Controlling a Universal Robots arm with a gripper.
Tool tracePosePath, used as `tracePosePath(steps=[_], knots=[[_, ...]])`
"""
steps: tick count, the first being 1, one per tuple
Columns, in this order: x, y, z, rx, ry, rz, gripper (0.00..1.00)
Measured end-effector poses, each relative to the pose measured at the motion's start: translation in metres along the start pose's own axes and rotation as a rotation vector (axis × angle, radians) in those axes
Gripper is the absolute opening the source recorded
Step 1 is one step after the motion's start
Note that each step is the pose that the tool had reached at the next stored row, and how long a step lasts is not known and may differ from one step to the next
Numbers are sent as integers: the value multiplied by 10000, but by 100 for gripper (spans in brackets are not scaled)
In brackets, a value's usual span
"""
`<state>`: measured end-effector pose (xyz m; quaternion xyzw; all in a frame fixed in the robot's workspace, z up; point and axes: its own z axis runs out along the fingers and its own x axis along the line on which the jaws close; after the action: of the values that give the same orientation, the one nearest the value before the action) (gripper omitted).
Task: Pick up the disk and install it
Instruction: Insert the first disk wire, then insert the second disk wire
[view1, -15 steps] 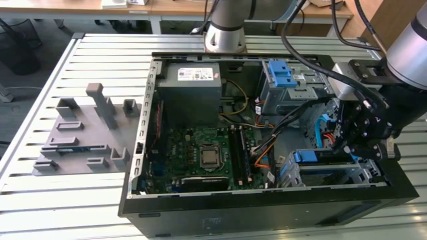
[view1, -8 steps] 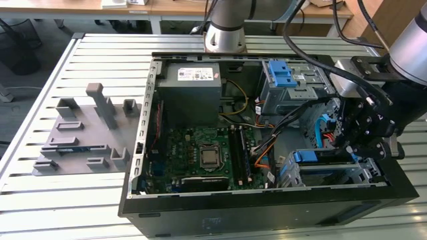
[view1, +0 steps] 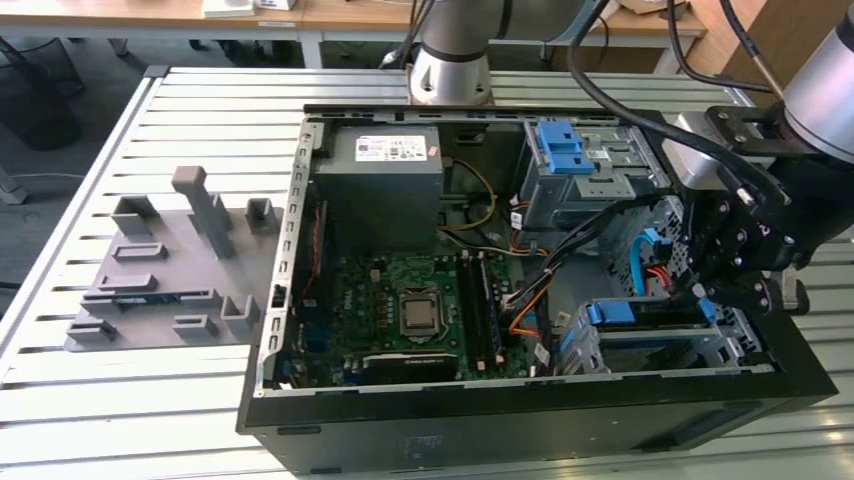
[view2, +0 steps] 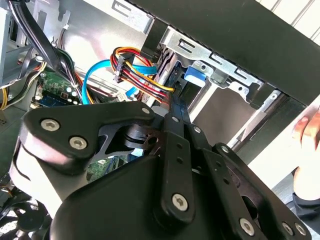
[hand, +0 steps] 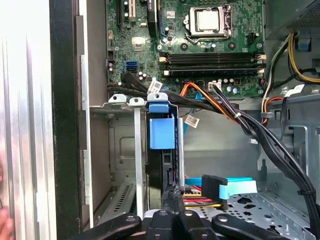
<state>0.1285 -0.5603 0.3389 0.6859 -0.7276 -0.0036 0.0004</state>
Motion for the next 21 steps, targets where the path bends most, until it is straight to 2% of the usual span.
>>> tracePosePath(steps=[13, 21], knots=[[0, 1, -3, 0, 1, -1, 11], [6, 87, -2, 2, -1, 0, 11]])
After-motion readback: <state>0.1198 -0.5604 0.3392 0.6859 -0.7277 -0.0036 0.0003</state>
